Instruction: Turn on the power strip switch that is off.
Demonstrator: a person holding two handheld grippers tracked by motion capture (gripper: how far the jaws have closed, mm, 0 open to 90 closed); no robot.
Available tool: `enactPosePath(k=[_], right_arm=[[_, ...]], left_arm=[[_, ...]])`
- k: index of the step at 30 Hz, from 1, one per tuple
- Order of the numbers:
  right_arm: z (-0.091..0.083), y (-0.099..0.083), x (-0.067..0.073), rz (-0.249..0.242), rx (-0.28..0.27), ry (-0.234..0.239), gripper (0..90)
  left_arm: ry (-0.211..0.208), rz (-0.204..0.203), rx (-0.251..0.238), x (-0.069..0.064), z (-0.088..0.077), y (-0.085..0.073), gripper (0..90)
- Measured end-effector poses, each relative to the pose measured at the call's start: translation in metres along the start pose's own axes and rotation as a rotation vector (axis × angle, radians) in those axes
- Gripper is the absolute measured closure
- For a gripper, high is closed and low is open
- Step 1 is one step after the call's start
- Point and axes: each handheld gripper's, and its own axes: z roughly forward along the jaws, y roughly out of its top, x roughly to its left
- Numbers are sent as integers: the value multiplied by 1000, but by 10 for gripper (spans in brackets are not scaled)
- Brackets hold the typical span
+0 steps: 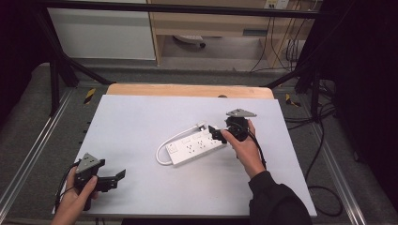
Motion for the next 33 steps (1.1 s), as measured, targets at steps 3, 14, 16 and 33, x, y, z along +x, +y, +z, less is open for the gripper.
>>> enactPosePath(k=[3, 14, 16, 33], right_arm=[[-3, 1, -1, 10, -26, -24, 60], [-26, 7, -7, 2, -76, -10, 89], [-32, 8, -10, 5, -84, -10, 89], [-89, 0, -39, 5, -145, -5, 75]], left_arm=[[-1, 3, 2, 0, 0, 0, 58], [3, 3, 4, 0, 0, 0, 58], [4, 3, 6, 0, 0, 0, 58], [7, -8, -2, 1, -2, 0, 59]])
